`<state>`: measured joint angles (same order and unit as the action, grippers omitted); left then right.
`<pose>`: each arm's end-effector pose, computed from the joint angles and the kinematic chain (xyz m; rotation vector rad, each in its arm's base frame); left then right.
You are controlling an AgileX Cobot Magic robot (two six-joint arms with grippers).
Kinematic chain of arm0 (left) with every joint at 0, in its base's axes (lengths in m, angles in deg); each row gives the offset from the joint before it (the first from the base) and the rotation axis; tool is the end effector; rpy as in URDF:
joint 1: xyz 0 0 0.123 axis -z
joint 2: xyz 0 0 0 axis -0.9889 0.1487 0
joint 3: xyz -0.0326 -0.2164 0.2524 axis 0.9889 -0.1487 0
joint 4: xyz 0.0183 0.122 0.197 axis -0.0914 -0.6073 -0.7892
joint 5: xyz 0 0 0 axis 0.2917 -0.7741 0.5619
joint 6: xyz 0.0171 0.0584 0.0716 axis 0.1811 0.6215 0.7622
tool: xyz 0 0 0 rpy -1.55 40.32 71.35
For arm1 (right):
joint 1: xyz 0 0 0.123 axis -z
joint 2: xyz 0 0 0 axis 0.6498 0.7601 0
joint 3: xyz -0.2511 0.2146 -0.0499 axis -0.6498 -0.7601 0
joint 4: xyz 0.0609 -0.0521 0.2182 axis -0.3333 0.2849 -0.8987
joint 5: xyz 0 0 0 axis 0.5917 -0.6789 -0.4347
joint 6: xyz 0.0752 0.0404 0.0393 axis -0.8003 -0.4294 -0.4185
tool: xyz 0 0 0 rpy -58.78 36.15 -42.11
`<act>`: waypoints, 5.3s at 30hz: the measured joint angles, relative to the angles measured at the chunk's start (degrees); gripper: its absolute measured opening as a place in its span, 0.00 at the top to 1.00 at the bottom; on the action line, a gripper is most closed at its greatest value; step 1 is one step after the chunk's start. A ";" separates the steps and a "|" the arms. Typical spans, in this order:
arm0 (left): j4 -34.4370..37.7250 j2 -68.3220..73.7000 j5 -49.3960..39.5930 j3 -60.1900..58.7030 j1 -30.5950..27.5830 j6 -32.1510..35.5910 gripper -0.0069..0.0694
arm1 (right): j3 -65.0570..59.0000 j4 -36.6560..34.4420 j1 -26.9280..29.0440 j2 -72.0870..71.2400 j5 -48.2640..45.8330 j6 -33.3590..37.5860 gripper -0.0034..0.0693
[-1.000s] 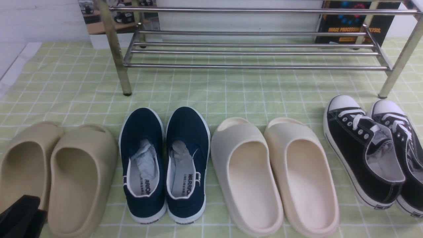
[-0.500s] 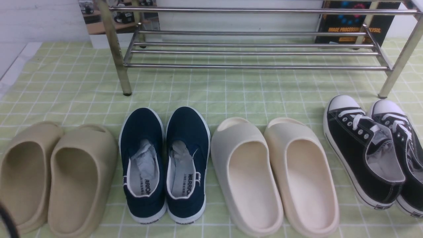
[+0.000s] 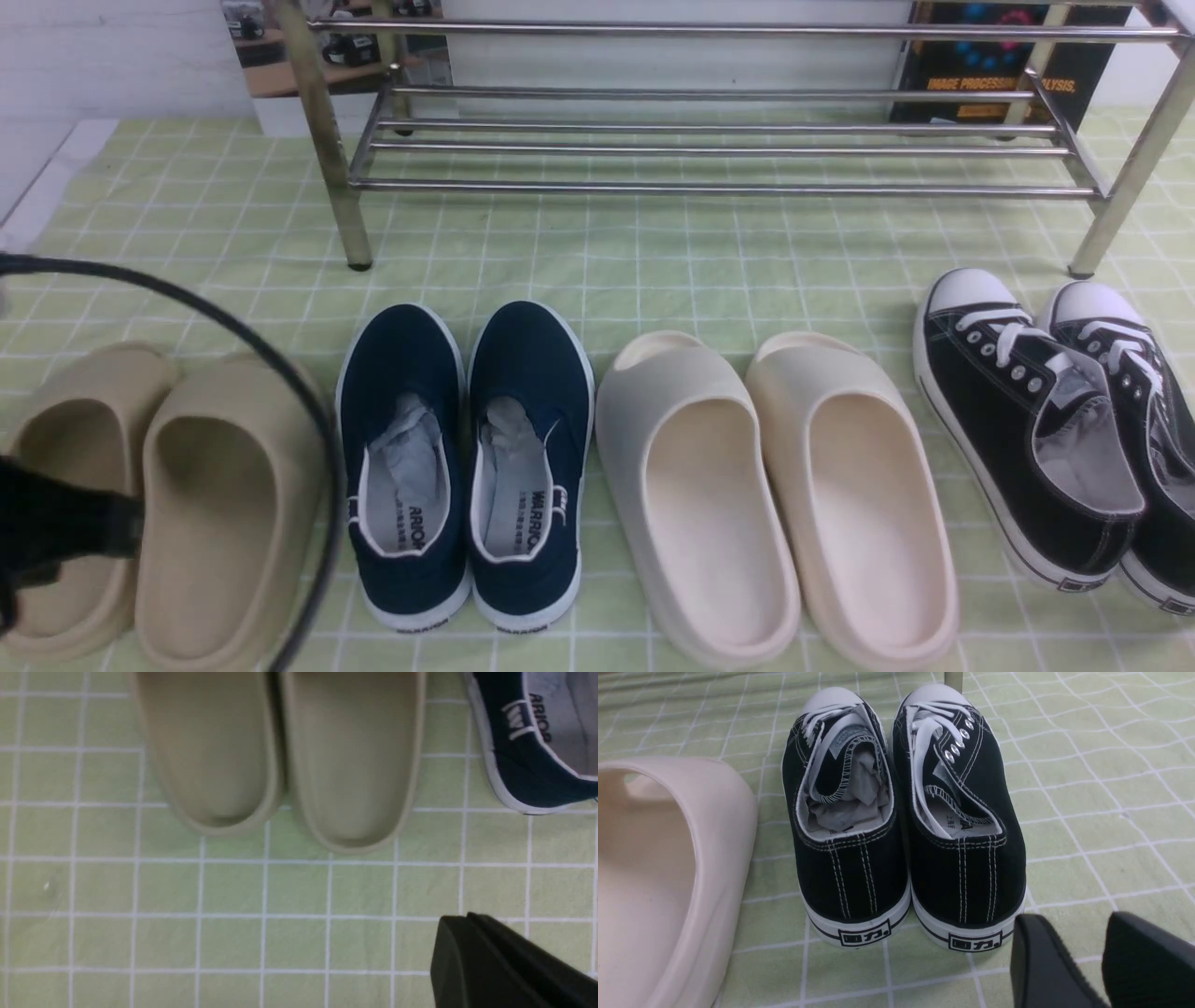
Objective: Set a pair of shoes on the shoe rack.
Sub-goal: Use the left arm to grab the shoe closest to it, then use the left arm to put a shoe into the shoe rack
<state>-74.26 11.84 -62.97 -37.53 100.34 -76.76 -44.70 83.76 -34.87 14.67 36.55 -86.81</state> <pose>0.1043 -0.0227 0.3648 0.0443 2.6947 -0.0043 -0.0140 0.0005 0.1724 0.2208 1.8624 0.0138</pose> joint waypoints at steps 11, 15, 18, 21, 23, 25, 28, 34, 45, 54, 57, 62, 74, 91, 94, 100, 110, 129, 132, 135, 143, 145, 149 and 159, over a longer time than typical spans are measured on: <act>5.99 24.72 10.90 2.50 4.28 -7.30 0.49 | 0.00 0.00 0.00 0.00 0.00 0.00 0.62; 7.10 29.74 15.46 3.79 4.28 -8.43 0.38 | 0.00 0.00 0.00 0.00 0.00 0.00 0.62; 7.03 34.53 18.96 5.22 4.28 -9.83 0.37 | 0.00 0.00 0.00 0.00 0.00 0.00 0.62; 6.25 38.01 21.28 5.70 4.28 -10.12 0.39 | 0.00 0.00 0.00 0.00 0.00 0.00 0.62; 5.16 40.17 22.16 5.75 4.28 -10.82 0.43 | 0.00 0.00 0.00 0.00 0.00 0.00 0.62; 4.45 41.83 22.57 5.75 4.28 -11.40 0.50 | 0.00 0.00 0.00 0.00 0.00 0.00 0.62; 3.67 42.65 22.62 5.75 4.28 -11.57 0.63 | 0.00 0.00 0.00 0.00 0.00 0.00 0.62; 2.68 39.64 22.03 5.70 4.18 -11.71 0.89 | 0.00 0.00 0.00 0.00 0.00 0.00 0.62; 3.41 27.30 10.25 11.93 4.18 -6.30 0.89 | 0.00 0.00 0.00 0.00 0.00 0.00 0.62; 6.11 34.07 8.32 27.75 2.87 -1.88 0.89 | 0.00 0.00 0.00 0.00 0.00 0.00 0.62; 9.33 39.87 7.99 32.66 0.96 0.77 0.89 | 0.00 0.00 0.00 0.00 0.00 0.00 0.62; 11.71 51.05 7.01 42.90 -2.78 2.59 0.89 | 0.00 0.00 0.00 0.00 0.00 0.00 0.62; 11.08 68.77 6.24 67.38 -6.27 4.53 0.89 | 0.00 0.00 0.00 0.00 0.00 0.00 0.62; 10.04 79.20 14.63 80.02 -6.54 1.84 0.89 | 0.00 0.00 0.00 0.00 0.00 0.00 0.62; 9.99 79.26 14.92 80.02 -6.54 0.27 0.89 | 0.00 0.00 0.00 0.00 0.00 0.00 0.62; 9.99 79.26 14.75 80.02 -6.65 -0.27 0.87 | 0.00 0.00 0.00 0.00 0.00 0.00 0.62; 10.24 78.38 15.12 80.73 -6.65 -0.96 0.57 | 0.00 0.00 0.00 0.00 0.00 0.00 0.62; 14.04 68.48 -0.46 65.66 -5.42 4.45 0.93 | 0.00 0.00 0.00 0.00 0.00 0.00 0.62; 16.35 68.78 5.73 60.83 -5.42 4.56 0.93 | 0.00 0.00 0.00 0.00 0.00 0.00 0.62; 17.52 68.97 12.68 58.86 -5.42 4.64 0.93 | 0.00 0.00 0.00 0.00 0.00 0.00 0.62; 19.23 68.97 22.24 58.24 -5.40 4.58 0.93 | 0.00 0.00 0.00 0.00 0.00 0.00 0.62; 19.23 68.97 24.58 58.24 -5.40 4.53 0.93 | 0.00 0.00 0.00 0.00 0.00 0.00 0.62; 18.74 68.97 25.84 58.24 -5.40 4.53 0.93 | 0.00 0.00 0.00 0.00 0.00 0.00 0.62; 16.85 68.83 19.36 61.61 -5.40 4.53 0.93 | 0.00 0.00 0.00 0.00 0.00 0.00 0.62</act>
<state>-57.41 80.67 -43.61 24.08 94.94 -72.23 -44.70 83.76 -34.87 14.67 36.55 -86.81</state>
